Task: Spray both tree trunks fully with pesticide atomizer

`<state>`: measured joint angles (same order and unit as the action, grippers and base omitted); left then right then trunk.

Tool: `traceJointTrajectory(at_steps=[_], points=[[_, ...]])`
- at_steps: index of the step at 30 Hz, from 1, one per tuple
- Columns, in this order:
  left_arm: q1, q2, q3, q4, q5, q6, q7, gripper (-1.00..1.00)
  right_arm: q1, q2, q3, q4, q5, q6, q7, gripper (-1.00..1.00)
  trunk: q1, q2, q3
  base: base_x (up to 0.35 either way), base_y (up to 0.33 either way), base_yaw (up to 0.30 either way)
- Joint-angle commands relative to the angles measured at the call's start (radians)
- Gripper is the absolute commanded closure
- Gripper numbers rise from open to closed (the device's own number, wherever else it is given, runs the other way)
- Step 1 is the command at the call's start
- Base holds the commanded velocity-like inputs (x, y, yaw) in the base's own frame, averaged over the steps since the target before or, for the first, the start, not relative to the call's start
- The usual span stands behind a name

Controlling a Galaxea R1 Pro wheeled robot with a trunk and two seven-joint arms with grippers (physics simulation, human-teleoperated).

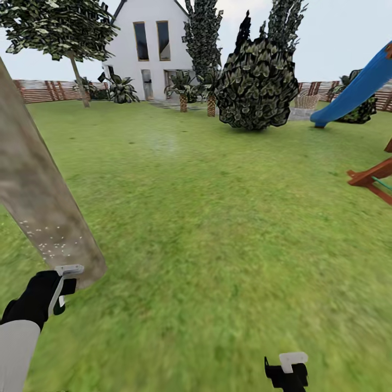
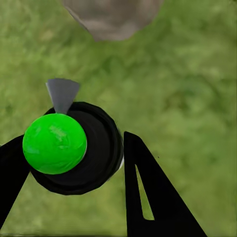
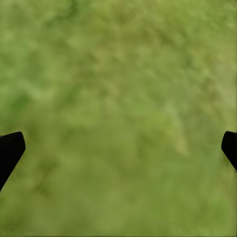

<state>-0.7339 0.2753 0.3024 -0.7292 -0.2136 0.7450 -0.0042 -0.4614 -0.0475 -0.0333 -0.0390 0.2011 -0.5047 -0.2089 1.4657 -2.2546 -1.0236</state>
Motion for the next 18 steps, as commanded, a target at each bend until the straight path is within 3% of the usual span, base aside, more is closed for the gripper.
traceJointTrajectory(at_steps=[1, 4, 11, 18], points=[[-0.001, 0.002, 0.013, 0.0, -0.003, 0.004, 0.0, 1.0, 0.0, 0.0, -0.004, 0.001, 0.011, -0.001, -0.006, -1.0, 0.0, 0.0, -0.001, 0.181, -0.223, 0.278], [-0.001, 0.004, 0.043, -0.001, -0.005, 0.002, 0.0, 1.0, 0.0, 0.0, -0.004, 0.001, 0.011, -0.001, -0.006, -1.0, 0.0, 0.0, -0.001, 0.181, -0.223, 0.278], [-0.001, 0.001, 0.049, -0.002, -0.006, 0.002, -0.001, 1.0, 0.0, 0.0, -0.004, 0.001, 0.011, -0.001, -0.006, -1.0, 0.0, 0.0, -0.001, 0.181, -0.223, 0.269], [-0.007, 0.003, 0.049, -0.03, -0.006, 0.003, -0.003, 1.0, 0.0, 0.0, -0.004, 0.002, 0.011, -0.001, -0.006, -1.0, 0.0, 0.0, -0.001, 0.131, -0.246, 0.097]])
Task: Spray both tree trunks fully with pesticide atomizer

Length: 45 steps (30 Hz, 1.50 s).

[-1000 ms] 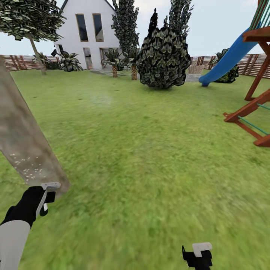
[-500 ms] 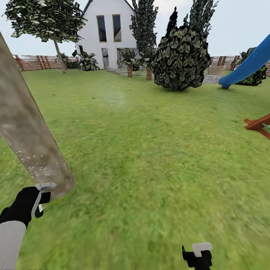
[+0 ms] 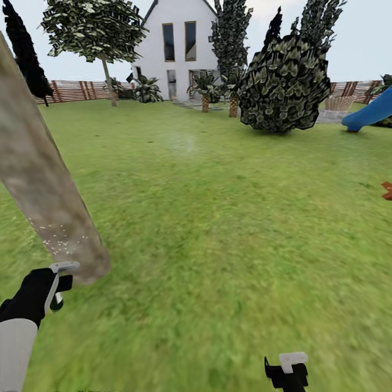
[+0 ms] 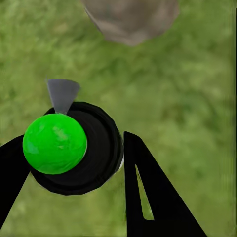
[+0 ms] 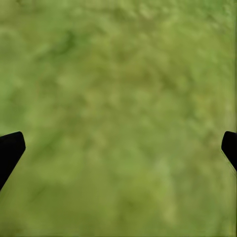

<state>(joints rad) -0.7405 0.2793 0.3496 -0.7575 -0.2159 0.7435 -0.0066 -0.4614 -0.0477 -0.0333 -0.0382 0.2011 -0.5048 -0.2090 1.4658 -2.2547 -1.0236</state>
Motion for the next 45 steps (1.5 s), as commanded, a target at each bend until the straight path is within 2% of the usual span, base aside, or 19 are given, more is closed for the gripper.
traceJointTrajectory(at_steps=[1, 5, 10, 14, 17, 18, 21, 23, 24, 26, 27, 45], points=[[-0.005, -0.003, 0.0, -0.02, -0.003, 0.007, -0.002, 1.0, 0.0, 0.0, -0.004, 0.001, 0.011, -0.001, -0.006, -1.0, 0.0, 0.0, -0.001, 0.09, -0.263, 0.267], [-0.011, -0.006, -0.001, -0.061, -0.003, 0.017, -0.003, 1.0, 0.0, 0.0, -0.004, 0.0, 0.011, -0.001, -0.006, -1.0, 0.0, 0.0, -0.001, 0.09, -0.264, 0.275], [-0.013, -0.02, -0.007, -0.068, -0.001, 0.02, -0.003, 1.0, 0.0, 0.0, -0.004, 0.001, 0.011, -0.001, -0.006, -1.0, 0.0, 0.0, -0.001, 0.174, -0.23, 0.278], [-0.022, -0.02, -0.009, -0.068, -0.004, 0.022, -0.003, 1.0, 0.0, 0.0, -0.004, 0.001, 0.012, -0.001, -0.006, -1.0, 0.0, 0.0, -0.001, 0.289, -0.09, 0.278], [-0.049, -0.02, -0.009, -0.085, -0.003, 0.026, -0.003, 1.0, 0.0, 0.0, -0.004, 0.001, 0.012, -0.001, -0.006, -1.0, 0.0, 0.0, -0.001, 0.081, -0.003, 0.278], [-0.061, -0.017, -0.009, -0.105, -0.003, 0.051, -0.003, 1.0, 0.0, 0.0, -0.004, 0.001, 0.012, -0.001, -0.006, -1.0, 0.0, 0.0, -0.001, 0.015, -0.001, 0.278], [-0.109, -0.015, -0.013, -0.176, 0.001, 0.183, -0.008, 1.0, 0.0, 0.0, -0.004, 0.001, 0.012, -0.001, -0.005, -1.0, 0.0, 0.0, -0.001, 0.003, 0.0, 0.278], [-0.123, -0.018, -0.03, -0.192, 0.002, 0.2, -0.011, 1.0, 0.0, 0.0, -0.003, 0.001, 0.012, -0.001, -0.005, -1.0, 0.0, 0.0, -0.001, 0.001, 0.0, 0.278], [-0.126, -0.019, -0.058, -0.197, 0.002, 0.206, -0.013, 1.0, 0.0, 0.0, -0.003, 0.001, 0.012, -0.001, -0.005, -1.0, 0.0, 0.0, -0.001, 0.0, 0.0, 0.275], [-0.121, -0.02, -0.088, -0.201, 0.005, 0.209, -0.014, 1.0, 0.0, 0.0, -0.003, 0.001, 0.012, -0.001, -0.005, -1.0, 0.0, 0.0, -0.001, 0.016, -0.009, 0.147], [-0.12, -0.02, -0.09, -0.202, 0.005, 0.209, -0.014, 1.0, 0.0, 0.0, -0.004, 0.001, 0.012, -0.001, -0.005, -1.0, 0.0, 0.0, -0.001, 0.125, -0.083, 0.029], [-0.122, -0.019, -0.091, -0.209, 0.004, 0.206, -0.007, 1.0, 0.0, -0.001, -0.004, 0.001, 0.012, -0.001, -0.005, -1.0, 0.0, 0.0, -0.001, 0.223, -0.174, 0.001]])
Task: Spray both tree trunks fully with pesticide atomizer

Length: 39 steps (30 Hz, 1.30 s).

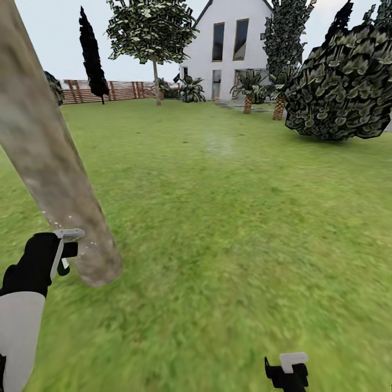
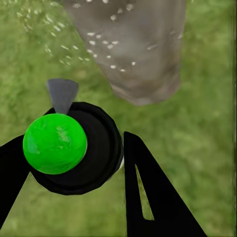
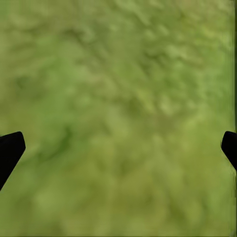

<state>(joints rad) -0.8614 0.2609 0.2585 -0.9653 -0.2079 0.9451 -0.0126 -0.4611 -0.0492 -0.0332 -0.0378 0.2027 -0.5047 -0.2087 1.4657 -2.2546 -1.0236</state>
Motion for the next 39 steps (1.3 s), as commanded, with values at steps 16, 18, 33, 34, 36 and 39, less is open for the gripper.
traceJointTrajectory(at_steps=[16, 18, 33, 34, 36, 39], points=[[0.0, 0.001, 0.006, 0.0, -0.008, 0.004, 0.0, 1.0, -0.001, 0.001, -0.004, 0.001, 0.011, -0.001, -0.006, -1.0, 0.0, 0.0, -0.001, 0.108, -0.257, 0.008], [0.001, 0.001, 0.007, 0.0, -0.008, 0.004, 0.001, 1.0, -0.001, 0.001, -0.004, 0.0, 0.011, -0.001, -0.006, -1.0, 0.0, 0.0, -0.001, 0.088, -0.265, 0.225], [-0.002, -0.003, 0.012, 0.0, -0.002, -0.009, 0.006, 1.0, -0.001, 0.002, -0.003, 0.001, 0.011, -0.001, -0.005, -1.0, 0.0, 0.0, -0.001, 0.116, -0.256, 0.214], [-0.002, -0.002, 0.012, 0.0, -0.002, -0.009, 0.006, 1.0, -0.001, 0.002, -0.004, 0.001, 0.011, -0.001, -0.005, -1.0, 0.0, 0.0, -0.001, 0.217, -0.216, 0.004], [-0.002, -0.002, 0.011, 0.0, -0.002, -0.009, 0.006, 1.0, -0.001, 0.002, -0.004, 0.0, 0.011, -0.001, -0.005, -1.0, 0.0, 0.0, -0.001, 0.219, -0.215, 0.001], [-0.001, -0.002, 0.012, 0.0, -0.002, -0.009, 0.006, 1.0, -0.001, 0.001, -0.004, 0.0, 0.011, -0.001, -0.005, -1.0, 0.0, 0.0, -0.001, 0.203, -0.218, 0.0]])
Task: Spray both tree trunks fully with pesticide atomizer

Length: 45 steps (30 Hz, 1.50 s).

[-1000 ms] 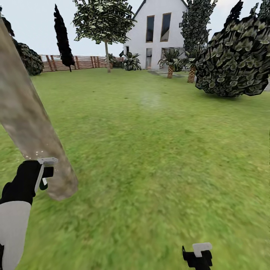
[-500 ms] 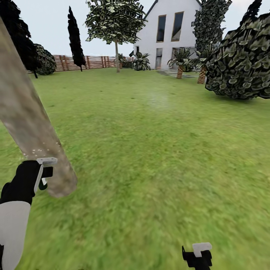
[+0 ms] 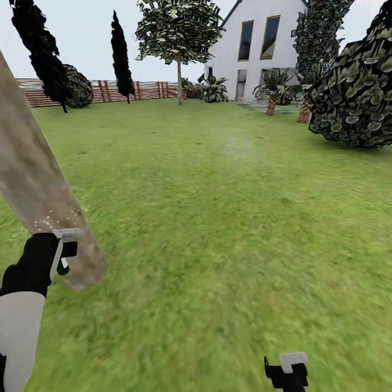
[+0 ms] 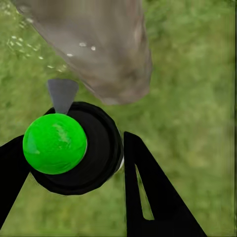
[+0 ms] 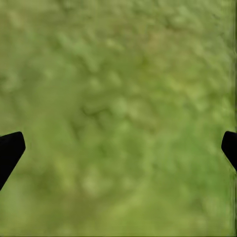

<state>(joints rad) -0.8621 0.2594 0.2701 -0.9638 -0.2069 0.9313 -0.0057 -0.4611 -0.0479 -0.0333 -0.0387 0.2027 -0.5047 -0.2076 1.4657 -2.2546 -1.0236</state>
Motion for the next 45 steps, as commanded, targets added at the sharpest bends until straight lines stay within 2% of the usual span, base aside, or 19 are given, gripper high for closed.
traceJointTrajectory(at_steps=[1, 5, 12, 16, 21, 23, 25, 26, 29, 33, 39, 42, 44, 45], points=[[0.0, 0.0, 0.001, -0.001, -0.004, 0.004, 0.0, 1.0, -0.001, 0.0, -0.004, 0.001, 0.011, -0.001, -0.006, -1.0, 0.0, 0.0, -0.001, 0.162, -0.233, 0.0], [0.0, 0.0, 0.003, -0.001, -0.005, 0.004, 0.0, 1.0, -0.001, 0.0, -0.004, 0.001, 0.011, -0.001, -0.006, -1.0, 0.0, 0.0, -0.001, 0.141, -0.243, 0.049], [0.006, 0.003, -0.002, 0.013, -0.007, 0.0, -0.001, 1.0, -0.001, 0.0, -0.004, 0.001, 0.011, -0.001, -0.006, -1.0, 0.0, 0.0, -0.001, 0.119, -0.252, 0.266], [0.04, 0.005, -0.002, 0.045, -0.007, -0.071, -0.001, 1.0, -0.001, 0.0, -0.004, 0.001, 0.011, -0.001, -0.006, -1.0, 0.0, 0.0, -0.001, 0.101, -0.262, 0.277], [0.045, 0.006, 0.0, 0.072, -0.007, -0.082, 0.001, 1.0, -0.001, 0.0, -0.003, 0.001, 0.011, -0.001, -0.006, -1.0, 0.0, 0.0, -0.001, 0.22, -0.203, 0.178], [0.046, 0.011, 0.032, 0.095, -0.007, -0.085, 0.0, 1.0, -0.001, 0.0, -0.003, 0.001, 0.011, -0.001, -0.006, -1.0, 0.0, 0.0, -0.001, 0.273, -0.167, 0.013], [0.046, 0.015, 0.093, 0.103, -0.012, -0.088, -0.002, 1.0, -0.001, 0.0, -0.003, 0.001, 0.011, -0.001, -0.006, -1.0, 0.0, 0.0, -0.001, 0.281, -0.151, 0.003], [0.046, 0.015, 0.101, 0.104, -0.013, -0.089, -0.002, 1.0, -0.001, 0.0, -0.003, 0.001, 0.011, -0.001, -0.006, -1.0, 0.0, 0.0, -0.001, 0.283, -0.145, 0.001], [0.053, 0.014, 0.106, 0.121, -0.015, -0.09, -0.002, 1.0, -0.001, 0.0, -0.003, 0.001, 0.011, -0.001, -0.006, -1.0, 0.0, 0.0, -0.001, 0.245, -0.129, 0.057], [0.085, 0.011, 0.104, 0.138, -0.015, -0.152, 0.0, 1.0, -0.001, 0.0, -0.003, 0.002, 0.011, -0.001, -0.006, -1.0, 0.0, 0.0, -0.001, 0.032, -0.016, 0.254], [0.09, 0.006, 0.102, 0.138, -0.015, -0.16, 0.001, 1.0, -0.001, 0.0, -0.003, 0.002, 0.011, -0.001, -0.006, -1.0, 0.0, 0.0, -0.001, 0.121, -0.001, 0.269], [0.093, 0.011, 0.105, 0.138, -0.019, -0.161, 0.001, 1.0, -0.001, 0.0, -0.003, 0.002, 0.011, -0.001, -0.006, -1.0, 0.0, 0.0, -0.001, 0.309, 0.0, 0.046], [0.122, 0.018, 0.11, 0.136, -0.044, -0.163, 0.0, 1.0, -0.001, 0.0, -0.003, 0.001, 0.011, -0.002, -0.007, -1.0, 0.0, 0.0, -0.001, 0.321, 0.0, 0.005], [0.155, 0.039, 0.112, 0.137, -0.057, -0.183, 0.0, 1.0, -0.001, 0.0, -0.004, 0.0, 0.011, -0.003, -0.007, -1.0, 0.0, 0.0, -0.001, 0.323, 0.0, 0.001]])
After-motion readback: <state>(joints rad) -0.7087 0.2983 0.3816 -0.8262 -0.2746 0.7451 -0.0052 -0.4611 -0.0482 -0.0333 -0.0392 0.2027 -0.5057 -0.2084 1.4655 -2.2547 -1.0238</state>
